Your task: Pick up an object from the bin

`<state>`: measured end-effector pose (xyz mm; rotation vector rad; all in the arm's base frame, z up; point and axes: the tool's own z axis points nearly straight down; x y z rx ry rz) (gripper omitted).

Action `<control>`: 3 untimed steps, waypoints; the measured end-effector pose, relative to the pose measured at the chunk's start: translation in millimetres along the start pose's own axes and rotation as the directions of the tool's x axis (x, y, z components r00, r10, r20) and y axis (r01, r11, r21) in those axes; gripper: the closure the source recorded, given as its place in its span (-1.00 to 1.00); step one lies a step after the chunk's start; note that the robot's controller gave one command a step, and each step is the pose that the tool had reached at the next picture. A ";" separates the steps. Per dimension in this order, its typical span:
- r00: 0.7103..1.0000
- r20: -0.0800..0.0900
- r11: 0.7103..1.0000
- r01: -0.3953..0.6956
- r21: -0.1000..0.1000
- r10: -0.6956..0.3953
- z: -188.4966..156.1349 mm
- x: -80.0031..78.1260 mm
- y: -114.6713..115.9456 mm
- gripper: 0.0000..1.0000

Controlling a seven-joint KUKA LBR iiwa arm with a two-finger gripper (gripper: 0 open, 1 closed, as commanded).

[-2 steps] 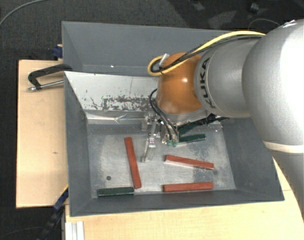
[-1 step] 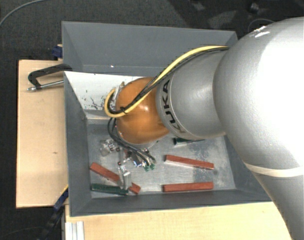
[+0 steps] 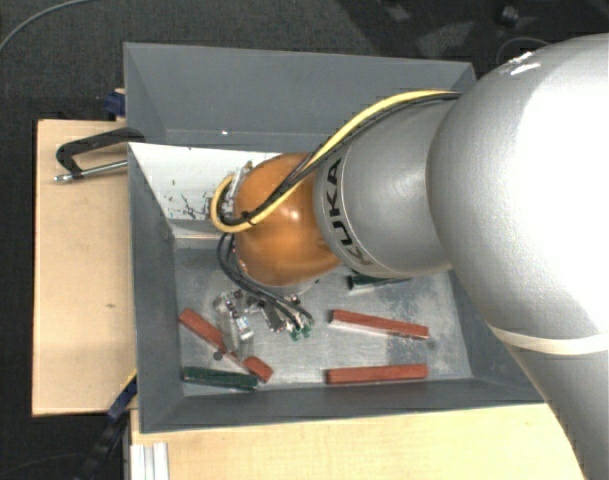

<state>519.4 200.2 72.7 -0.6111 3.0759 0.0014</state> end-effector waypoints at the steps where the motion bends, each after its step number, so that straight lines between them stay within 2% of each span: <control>1: 1.000 -0.002 1.000 0.001 -0.002 -0.001 1.1 0.7 1.2 -1.00; 2: 0.950 0.003 0.950 0.312 -0.001 -0.312 -58.0 25.0 4.5 -1.00; 3: 0.950 -0.010 0.950 0.312 -0.003 -0.312 5.1 45.2 -43.4 -1.00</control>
Offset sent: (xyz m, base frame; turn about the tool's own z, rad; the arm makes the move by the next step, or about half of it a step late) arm 0.0000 0.0000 0.0000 0.0000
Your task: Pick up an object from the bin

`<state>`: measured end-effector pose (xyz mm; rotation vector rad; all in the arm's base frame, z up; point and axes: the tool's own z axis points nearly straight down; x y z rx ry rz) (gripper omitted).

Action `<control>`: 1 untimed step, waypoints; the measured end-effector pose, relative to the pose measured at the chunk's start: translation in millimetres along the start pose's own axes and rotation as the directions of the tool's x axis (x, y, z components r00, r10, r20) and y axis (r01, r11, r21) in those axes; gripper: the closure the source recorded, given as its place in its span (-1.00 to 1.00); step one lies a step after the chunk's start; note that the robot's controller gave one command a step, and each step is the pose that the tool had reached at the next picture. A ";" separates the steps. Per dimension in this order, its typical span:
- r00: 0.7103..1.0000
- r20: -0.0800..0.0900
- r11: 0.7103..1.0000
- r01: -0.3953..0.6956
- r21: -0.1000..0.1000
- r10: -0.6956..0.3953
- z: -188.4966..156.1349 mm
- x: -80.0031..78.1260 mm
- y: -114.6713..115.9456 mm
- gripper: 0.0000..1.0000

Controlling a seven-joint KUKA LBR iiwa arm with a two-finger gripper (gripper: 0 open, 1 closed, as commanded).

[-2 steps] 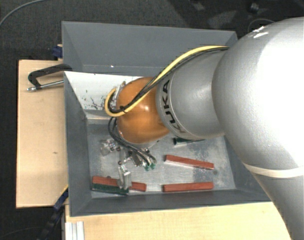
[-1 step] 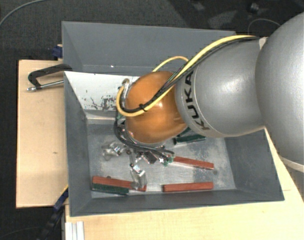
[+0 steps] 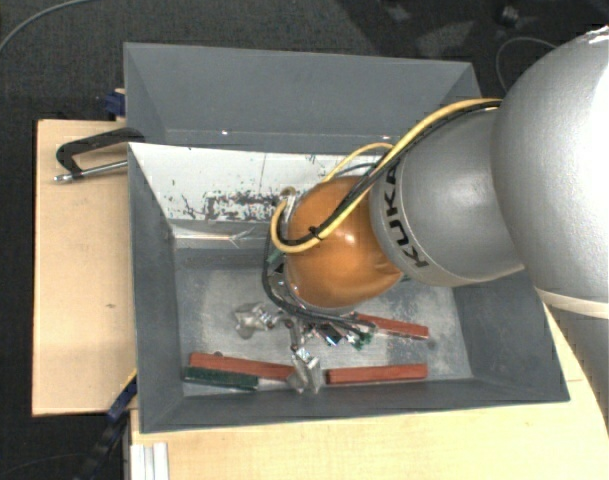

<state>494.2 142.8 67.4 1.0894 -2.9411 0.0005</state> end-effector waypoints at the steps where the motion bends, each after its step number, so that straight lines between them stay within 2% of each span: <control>1: 1.000 0.008 1.000 0.003 0.002 -0.003 -4.5 -3.5 1.0 1.00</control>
Offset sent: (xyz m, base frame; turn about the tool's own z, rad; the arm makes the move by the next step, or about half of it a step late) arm 0.0000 0.0000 0.0000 0.0000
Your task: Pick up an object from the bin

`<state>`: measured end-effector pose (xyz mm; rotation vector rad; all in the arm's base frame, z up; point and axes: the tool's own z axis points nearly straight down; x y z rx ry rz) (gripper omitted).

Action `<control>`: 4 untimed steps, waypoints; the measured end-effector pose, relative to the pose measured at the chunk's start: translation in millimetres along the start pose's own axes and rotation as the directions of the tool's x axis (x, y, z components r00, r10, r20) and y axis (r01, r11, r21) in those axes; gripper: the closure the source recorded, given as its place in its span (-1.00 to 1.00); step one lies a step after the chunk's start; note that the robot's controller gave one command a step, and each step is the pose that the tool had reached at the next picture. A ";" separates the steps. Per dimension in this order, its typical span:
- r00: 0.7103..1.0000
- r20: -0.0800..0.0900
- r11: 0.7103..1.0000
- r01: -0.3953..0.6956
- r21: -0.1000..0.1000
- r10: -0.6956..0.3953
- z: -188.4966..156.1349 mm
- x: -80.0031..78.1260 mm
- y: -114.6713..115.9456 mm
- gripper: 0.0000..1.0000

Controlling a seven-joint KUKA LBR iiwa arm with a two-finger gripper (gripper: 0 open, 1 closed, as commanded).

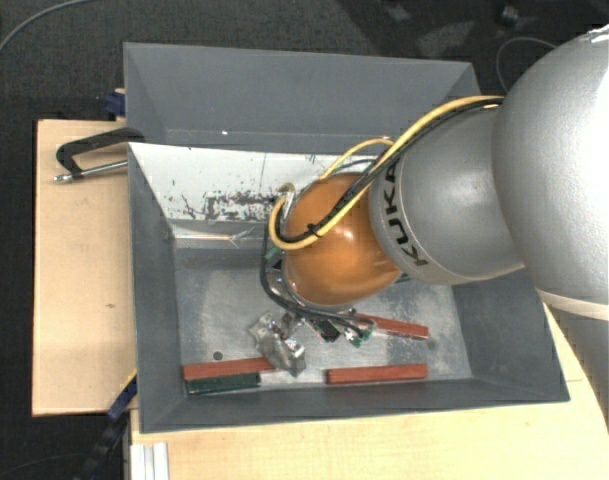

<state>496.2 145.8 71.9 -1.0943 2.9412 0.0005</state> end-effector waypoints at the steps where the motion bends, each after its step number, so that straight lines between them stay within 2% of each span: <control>1: 1.000 0.000 1.000 0.001 -0.001 -0.001 0.7 -0.1 0.8 -1.00; 2: 1.000 0.002 1.000 0.000 0.000 0.000 -0.2 -0.5 0.0 1.00; 3: 1.000 0.001 1.000 0.001 -0.001 -0.001 0.7 -0.1 0.7 -1.00; 4: 1.000 0.002 1.000 -0.001 0.000 0.001 -0.7 -0.4 -0.1 1.00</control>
Offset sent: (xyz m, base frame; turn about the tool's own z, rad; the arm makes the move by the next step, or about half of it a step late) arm 0.0000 0.0000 0.0000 0.0000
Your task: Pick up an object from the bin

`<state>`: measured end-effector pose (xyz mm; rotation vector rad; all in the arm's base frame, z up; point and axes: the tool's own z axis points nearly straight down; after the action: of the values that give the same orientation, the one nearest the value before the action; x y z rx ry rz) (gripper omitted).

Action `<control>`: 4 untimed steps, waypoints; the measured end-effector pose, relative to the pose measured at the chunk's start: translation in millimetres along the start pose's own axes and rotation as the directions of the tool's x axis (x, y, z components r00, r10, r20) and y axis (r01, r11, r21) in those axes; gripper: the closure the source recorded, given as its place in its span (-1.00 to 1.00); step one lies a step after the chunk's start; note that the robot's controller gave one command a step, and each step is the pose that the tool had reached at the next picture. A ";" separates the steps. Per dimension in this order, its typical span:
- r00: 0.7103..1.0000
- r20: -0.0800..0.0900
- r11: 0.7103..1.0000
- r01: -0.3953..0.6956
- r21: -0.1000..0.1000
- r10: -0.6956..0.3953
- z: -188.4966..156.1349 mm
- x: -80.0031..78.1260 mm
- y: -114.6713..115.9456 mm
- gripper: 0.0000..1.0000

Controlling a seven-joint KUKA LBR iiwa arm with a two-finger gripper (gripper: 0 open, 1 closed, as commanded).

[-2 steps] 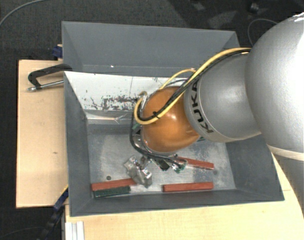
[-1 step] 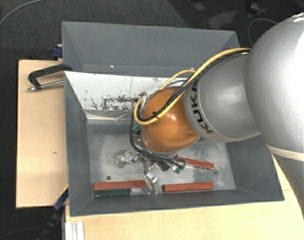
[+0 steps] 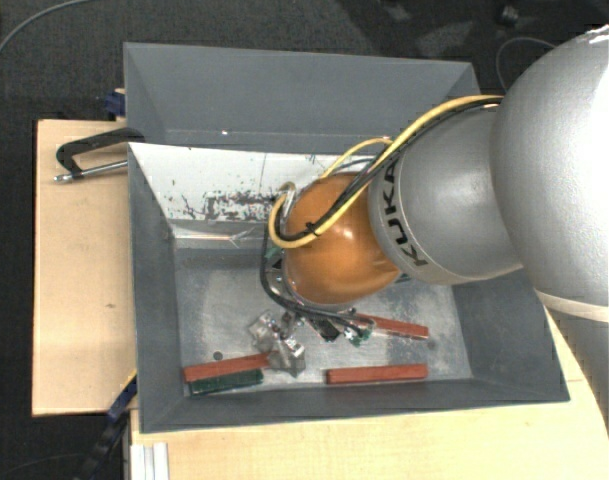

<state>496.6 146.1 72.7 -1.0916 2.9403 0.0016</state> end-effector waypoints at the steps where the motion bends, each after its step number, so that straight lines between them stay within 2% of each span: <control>1: 0.989 0.005 0.990 -0.144 0.000 0.144 -44.7 -21.3 15.5 1.00; 2: 0.989 0.001 0.989 -0.146 -0.001 0.146 -43.4 -20.1 15.2 -1.00; 3: 0.960 -0.006 0.960 0.281 -0.004 -0.281 2.9 -21.0 16.6 -1.00; 4: 0.960 -0.006 0.960 0.279 -0.002 -0.279 1.1 -21.1 15.4 1.00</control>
Offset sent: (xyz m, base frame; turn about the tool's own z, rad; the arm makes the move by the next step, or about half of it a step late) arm 0.0041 0.0230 0.0426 0.1468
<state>502.6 171.6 71.7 -1.4984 2.7623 -0.0005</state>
